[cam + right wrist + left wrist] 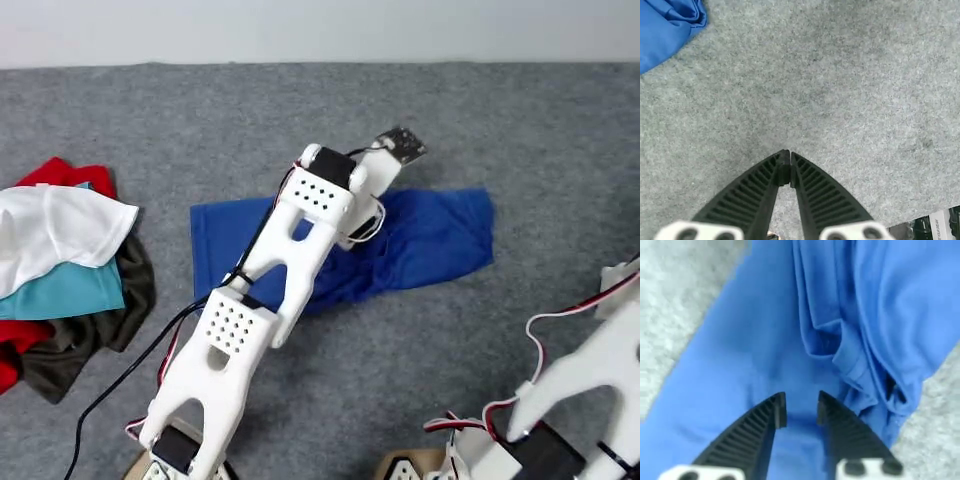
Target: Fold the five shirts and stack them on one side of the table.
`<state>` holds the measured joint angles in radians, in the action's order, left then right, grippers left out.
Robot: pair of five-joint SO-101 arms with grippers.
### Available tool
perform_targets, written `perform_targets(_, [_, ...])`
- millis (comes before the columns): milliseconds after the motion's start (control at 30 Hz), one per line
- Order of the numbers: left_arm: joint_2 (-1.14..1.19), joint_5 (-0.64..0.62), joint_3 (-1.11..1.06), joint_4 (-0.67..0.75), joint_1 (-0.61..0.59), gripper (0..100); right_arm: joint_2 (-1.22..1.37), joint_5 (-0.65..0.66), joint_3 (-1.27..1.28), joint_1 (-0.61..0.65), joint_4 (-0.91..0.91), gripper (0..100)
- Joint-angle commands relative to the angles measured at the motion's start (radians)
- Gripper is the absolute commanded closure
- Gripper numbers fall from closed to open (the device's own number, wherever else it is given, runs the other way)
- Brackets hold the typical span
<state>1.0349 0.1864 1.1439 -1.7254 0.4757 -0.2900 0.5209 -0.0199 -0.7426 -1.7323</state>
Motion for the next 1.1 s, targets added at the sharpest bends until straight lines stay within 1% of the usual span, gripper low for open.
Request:
perform_targets(0, [-0.115, -0.008, 0.071, -0.029, 0.069, 90, -0.044, 0.009, -0.008, -0.008, 0.007, 98.7])
perform_targets(67, [-0.126, -0.008, 0.058, -0.029, 0.110, 90, -0.044, 0.009, -0.008, -0.008, 0.010, 98.7])
perform_targets(167, [-0.095, -0.002, 0.010, -0.026, 0.133, 90, -0.044, 0.009, -0.008, -0.008, 0.010, 98.7])
perform_targets(400, [0.048, -0.005, -0.004, -0.026, 0.038, 90, -0.044, 0.011, -0.008, -0.012, 0.010, 98.7])
perform_targets(633, [0.103, -0.006, -0.002, -0.026, 0.034, 90, -0.042, 0.011, -0.008, -0.010, 0.010, 98.7])
perform_targets(733, [0.074, -0.011, 0.027, -0.029, 0.035, 90, -0.044, 0.011, -0.008, -0.010, 0.010, 98.7])
perform_targets(867, [-0.026, -0.044, 0.050, -0.029, 0.037, 90, -0.044, 0.012, -0.008, -0.012, 0.010, 98.7])
perform_targets(1000, [-0.158, -0.044, 0.031, -0.031, 0.037, 90, -0.044, 0.012, -0.008, -0.010, 0.010, 98.7])
perform_targets(1067, [-0.224, -0.044, -0.012, -0.032, 0.028, 90, -0.044, 0.012, -0.008, -0.010, 0.010, 98.7])
